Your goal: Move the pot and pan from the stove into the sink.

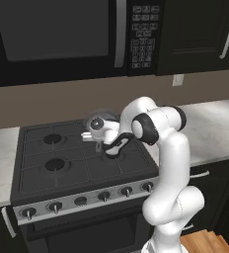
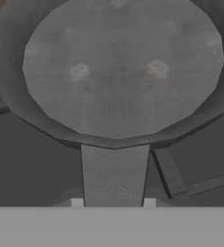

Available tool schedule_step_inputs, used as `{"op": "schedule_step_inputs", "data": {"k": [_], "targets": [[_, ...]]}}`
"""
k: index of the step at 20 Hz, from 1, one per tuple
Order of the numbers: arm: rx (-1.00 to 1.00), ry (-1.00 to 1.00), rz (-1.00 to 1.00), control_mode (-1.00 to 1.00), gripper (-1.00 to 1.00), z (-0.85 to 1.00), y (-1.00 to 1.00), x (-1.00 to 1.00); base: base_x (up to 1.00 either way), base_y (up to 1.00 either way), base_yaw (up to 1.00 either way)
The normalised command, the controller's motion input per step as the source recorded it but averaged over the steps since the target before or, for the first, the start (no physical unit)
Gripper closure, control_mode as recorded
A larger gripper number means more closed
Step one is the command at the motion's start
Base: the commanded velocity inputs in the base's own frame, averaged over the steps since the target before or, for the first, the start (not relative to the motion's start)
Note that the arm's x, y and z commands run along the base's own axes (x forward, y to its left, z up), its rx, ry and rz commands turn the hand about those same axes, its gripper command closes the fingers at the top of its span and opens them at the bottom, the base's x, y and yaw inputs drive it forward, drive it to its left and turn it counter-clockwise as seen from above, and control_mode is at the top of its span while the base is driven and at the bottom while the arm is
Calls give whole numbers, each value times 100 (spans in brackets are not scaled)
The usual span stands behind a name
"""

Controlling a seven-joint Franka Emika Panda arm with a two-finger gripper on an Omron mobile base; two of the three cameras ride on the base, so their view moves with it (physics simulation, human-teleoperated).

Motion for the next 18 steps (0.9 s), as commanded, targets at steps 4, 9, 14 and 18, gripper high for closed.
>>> {"op": "schedule_step_inputs", "data": {"k": [4,9,14,18], "targets": [[0,4,-12,-100,100,39,0,9,0,0,0],[1,11,-13,-100,100,67,-3,1,0,0,0],[2,13,-10,-100,100,77,-16,-18,0,0,0],[2,8,-8,-100,100,76,-26,-50,0,0,0]]}}
